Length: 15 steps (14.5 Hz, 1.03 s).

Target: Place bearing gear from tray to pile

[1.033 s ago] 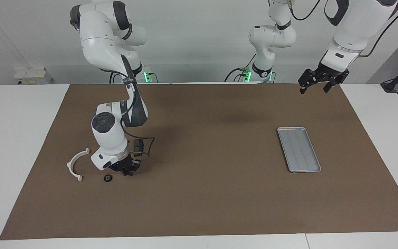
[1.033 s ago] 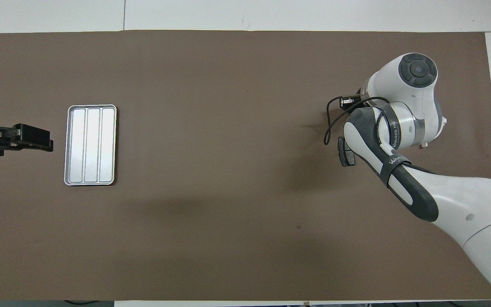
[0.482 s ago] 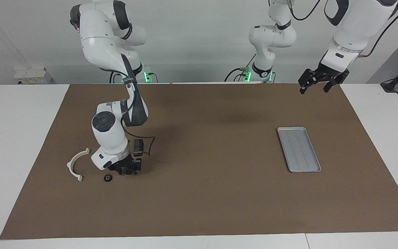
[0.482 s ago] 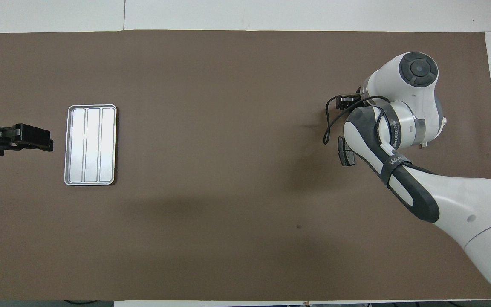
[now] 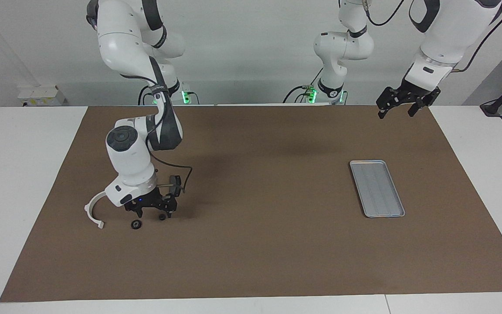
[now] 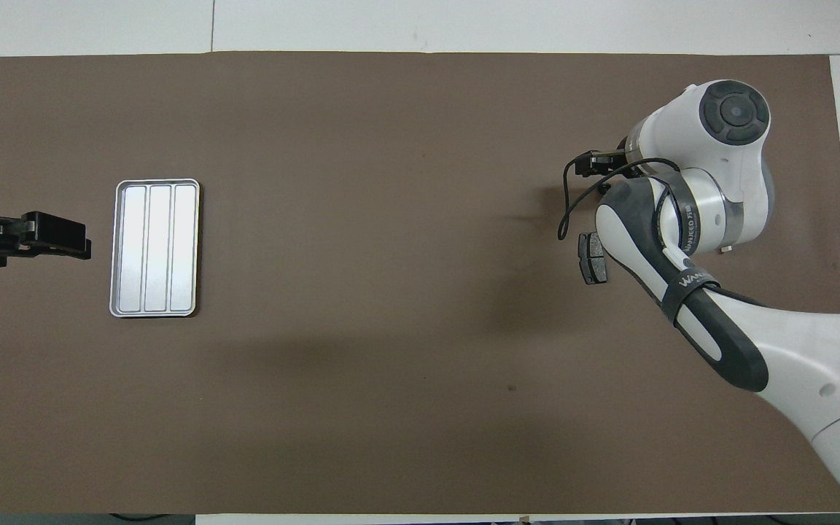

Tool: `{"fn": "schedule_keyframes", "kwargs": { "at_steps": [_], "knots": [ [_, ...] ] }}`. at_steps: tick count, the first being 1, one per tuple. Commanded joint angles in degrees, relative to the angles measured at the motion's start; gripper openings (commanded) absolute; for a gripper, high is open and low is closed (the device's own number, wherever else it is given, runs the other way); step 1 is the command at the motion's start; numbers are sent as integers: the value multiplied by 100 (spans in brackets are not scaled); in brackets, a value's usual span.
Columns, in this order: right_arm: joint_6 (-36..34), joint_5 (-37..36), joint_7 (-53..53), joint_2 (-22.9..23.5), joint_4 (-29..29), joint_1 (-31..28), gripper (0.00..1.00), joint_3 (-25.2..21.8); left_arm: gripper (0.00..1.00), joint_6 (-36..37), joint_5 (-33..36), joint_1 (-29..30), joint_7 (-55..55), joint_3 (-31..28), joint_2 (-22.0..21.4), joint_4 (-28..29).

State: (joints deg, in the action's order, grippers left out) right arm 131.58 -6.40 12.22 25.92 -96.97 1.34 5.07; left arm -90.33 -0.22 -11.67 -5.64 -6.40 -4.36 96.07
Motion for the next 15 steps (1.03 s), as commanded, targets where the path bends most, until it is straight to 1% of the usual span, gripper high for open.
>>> {"fn": "schedule_keyframes", "kwargs": {
  "at_steps": [1, 3, 5, 6, 8, 11, 13, 15],
  "knots": [
    [-203, -2, -70, -245, -41, -117, 100, 73, 100, 16, -22, -20, -16, -28, -47, 52],
    [-509, 7, -88, -437, -24, -152, 100, 73, 100, 16, -22, -20, -16, -28, -47, 52],
    [-966, 25, -158, -771, -24, -161, 100, 73, 100, 24, -22, -20, -16, -28, -47, 52],
    [-1264, 112, -167, -1007, -32, -161, 100, 73, 100, 16, -22, -20, -16, -28, -56, 52],
    [-2080, 480, -176, -1675, -67, -170, 100, 73, 100, 24, -22, -20, -16, -28, -56, 52],
    [-3223, 657, -219, -2510, -59, -152, 100, 73, 100, 24, -22, -20, -16, -28, -47, 52],
    [-3717, 675, -299, -2907, -50, -56, 100, 56, 100, 24, -22, -20, -16, -28, -47, 52],
    [-4069, 675, -290, -3180, -24, 76, 100, 38, 100, 15, -22, -20, -16, -28, -47, 52]
  ]
}}
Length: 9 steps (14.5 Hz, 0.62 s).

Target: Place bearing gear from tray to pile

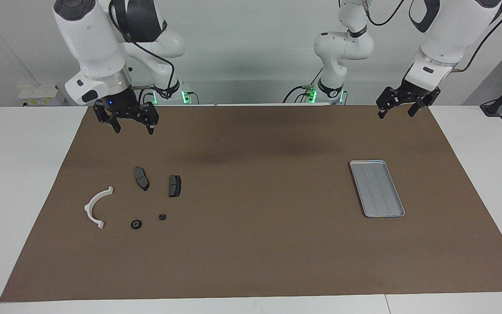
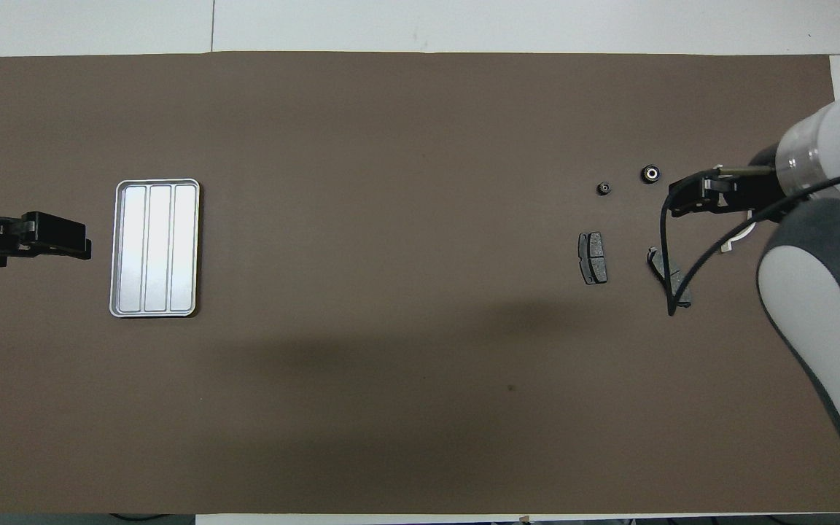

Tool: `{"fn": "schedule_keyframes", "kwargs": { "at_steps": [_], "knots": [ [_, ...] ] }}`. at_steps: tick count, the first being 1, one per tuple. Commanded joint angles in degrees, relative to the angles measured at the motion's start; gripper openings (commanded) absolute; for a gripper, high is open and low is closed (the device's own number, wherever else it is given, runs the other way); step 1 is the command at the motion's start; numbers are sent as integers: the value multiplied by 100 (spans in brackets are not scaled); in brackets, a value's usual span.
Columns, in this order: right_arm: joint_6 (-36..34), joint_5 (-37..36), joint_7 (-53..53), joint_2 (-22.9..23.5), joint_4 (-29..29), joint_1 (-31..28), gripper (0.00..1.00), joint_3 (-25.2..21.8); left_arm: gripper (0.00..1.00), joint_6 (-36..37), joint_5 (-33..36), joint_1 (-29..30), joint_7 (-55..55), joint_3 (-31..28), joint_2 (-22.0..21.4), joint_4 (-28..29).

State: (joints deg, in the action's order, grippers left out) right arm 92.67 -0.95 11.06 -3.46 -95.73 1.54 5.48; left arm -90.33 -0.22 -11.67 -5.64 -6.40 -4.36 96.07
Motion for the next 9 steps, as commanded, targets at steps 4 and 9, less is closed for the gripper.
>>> {"fn": "schedule_keyframes", "kwargs": {
  "at_steps": [4, 9],
  "knots": [
    [-705, 138, -174, -454, -122, 66, 100, 6, 100, 24, -22, -20, -16, -28, -47, 52],
    [-733, 138, -166, -419, -139, 31, 100, 6, 100, 15, -22, -20, -16, -28, -47, 52]
  ]
}}
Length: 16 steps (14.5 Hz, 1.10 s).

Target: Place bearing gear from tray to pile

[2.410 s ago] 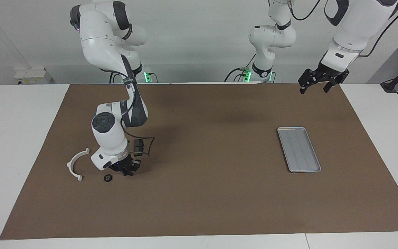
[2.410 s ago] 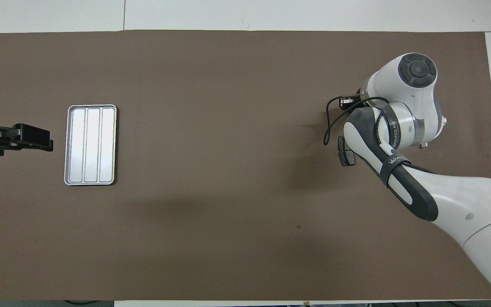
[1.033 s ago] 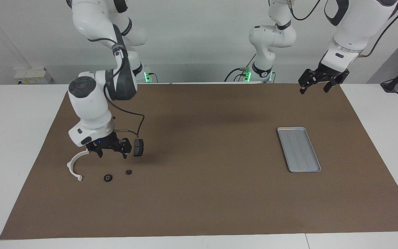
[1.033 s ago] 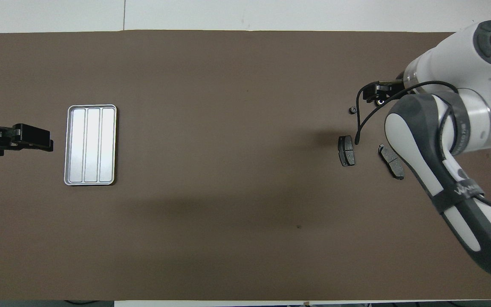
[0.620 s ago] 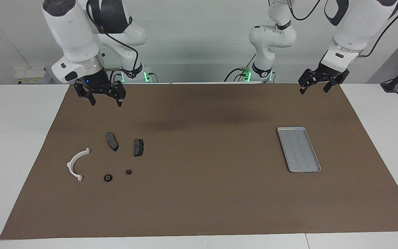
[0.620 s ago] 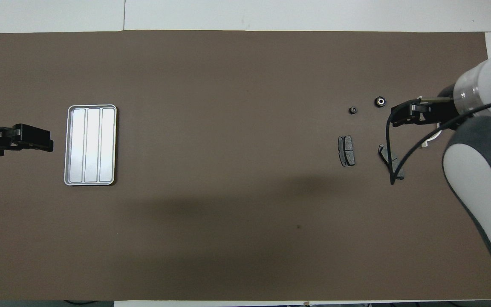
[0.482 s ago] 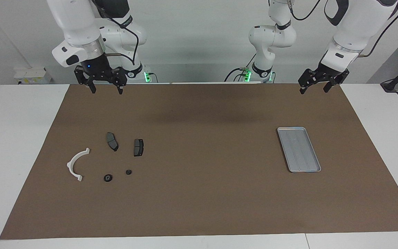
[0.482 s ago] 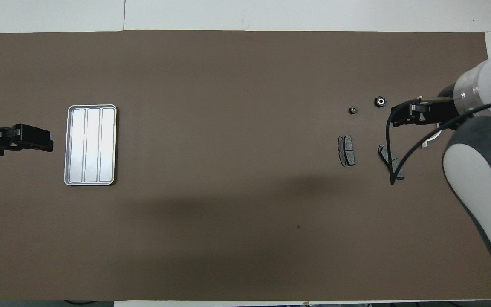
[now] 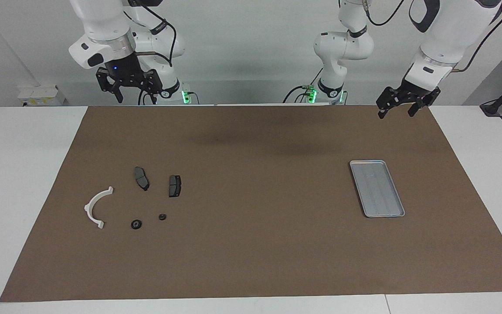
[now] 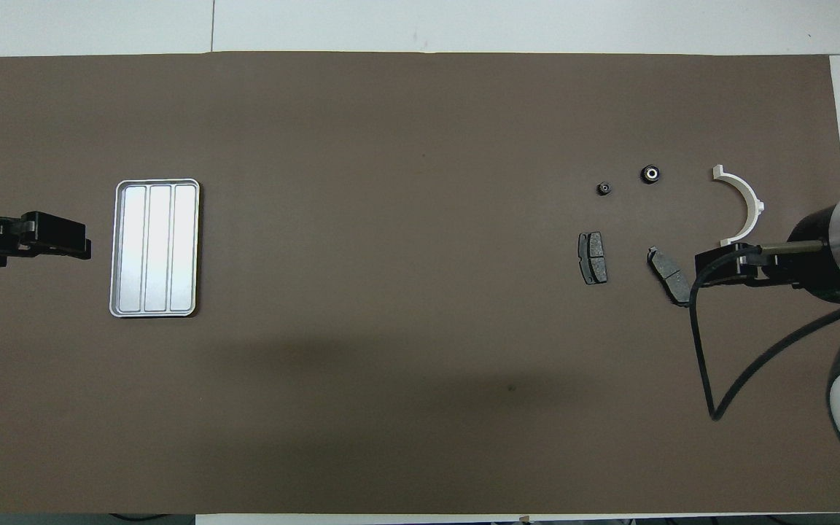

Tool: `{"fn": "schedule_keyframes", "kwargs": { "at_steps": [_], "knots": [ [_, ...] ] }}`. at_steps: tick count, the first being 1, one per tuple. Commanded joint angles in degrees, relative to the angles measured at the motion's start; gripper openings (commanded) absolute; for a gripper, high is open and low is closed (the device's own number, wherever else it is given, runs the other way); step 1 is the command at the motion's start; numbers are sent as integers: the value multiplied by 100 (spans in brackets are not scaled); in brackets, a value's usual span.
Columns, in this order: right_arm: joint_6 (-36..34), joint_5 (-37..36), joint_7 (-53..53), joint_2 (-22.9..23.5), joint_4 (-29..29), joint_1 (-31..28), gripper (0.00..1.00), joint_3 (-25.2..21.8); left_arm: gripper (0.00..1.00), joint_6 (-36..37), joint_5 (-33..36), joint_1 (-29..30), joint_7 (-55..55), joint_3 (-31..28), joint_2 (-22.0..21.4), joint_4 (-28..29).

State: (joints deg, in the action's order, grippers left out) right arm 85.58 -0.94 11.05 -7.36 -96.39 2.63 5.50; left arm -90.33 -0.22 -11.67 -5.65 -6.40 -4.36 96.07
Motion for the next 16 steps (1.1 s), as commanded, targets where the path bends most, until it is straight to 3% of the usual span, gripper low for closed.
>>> {"fn": "schedule_keyframes", "kwargs": {
  "at_steps": [1, 16],
  "knots": [
    [-24, 129, -156, -46, -73, -53, 100, 4, 100, 24, -22, -20, -16, -28, -47, 52],
    [-7, 234, -6, -46, -99, -114, 100, -5, 100, 24, -22, -20, -16, -28, -47, 52]
  ]
}}
